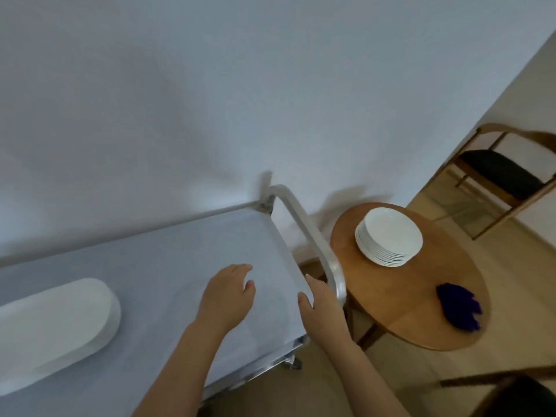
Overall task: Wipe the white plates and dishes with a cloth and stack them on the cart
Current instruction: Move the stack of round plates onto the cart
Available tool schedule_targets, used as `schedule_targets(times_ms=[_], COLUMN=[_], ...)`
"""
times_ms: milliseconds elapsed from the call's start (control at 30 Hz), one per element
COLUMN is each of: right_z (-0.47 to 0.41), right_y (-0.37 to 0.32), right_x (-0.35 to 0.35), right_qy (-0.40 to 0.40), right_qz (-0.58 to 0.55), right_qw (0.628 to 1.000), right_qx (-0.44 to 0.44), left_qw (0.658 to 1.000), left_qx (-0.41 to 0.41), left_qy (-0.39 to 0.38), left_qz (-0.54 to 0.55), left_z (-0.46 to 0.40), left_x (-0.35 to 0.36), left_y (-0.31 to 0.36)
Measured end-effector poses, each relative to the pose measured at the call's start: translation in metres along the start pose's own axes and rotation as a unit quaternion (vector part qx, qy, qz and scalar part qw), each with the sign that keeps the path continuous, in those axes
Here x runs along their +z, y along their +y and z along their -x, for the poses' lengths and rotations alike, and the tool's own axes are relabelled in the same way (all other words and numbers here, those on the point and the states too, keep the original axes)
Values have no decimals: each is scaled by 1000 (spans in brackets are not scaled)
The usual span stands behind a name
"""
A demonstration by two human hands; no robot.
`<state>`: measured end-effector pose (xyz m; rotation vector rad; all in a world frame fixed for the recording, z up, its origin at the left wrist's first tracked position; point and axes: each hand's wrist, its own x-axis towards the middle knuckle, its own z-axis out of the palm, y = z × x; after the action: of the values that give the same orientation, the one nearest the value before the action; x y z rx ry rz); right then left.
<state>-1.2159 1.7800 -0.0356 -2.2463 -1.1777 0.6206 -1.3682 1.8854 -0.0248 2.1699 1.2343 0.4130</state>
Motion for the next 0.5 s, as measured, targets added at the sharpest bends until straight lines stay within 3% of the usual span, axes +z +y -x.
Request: schedule_targets(times_ms=[100, 267, 500], right_z=[5, 10, -14], right_y=[46, 112, 179], right_x=[-44, -101, -145], right_qy=[51, 51, 42], right_qz=[14, 69, 131], right_qw=[999, 996, 987], right_qx=[11, 25, 83], left_qw=[999, 993, 983], left_qx=[41, 94, 139], left_qy=[-26, -71, -115], left_qz=[-3, -6, -38], left_z=[-9, -15, -51], left_x=[43, 100, 160], left_y=[58, 137, 199])
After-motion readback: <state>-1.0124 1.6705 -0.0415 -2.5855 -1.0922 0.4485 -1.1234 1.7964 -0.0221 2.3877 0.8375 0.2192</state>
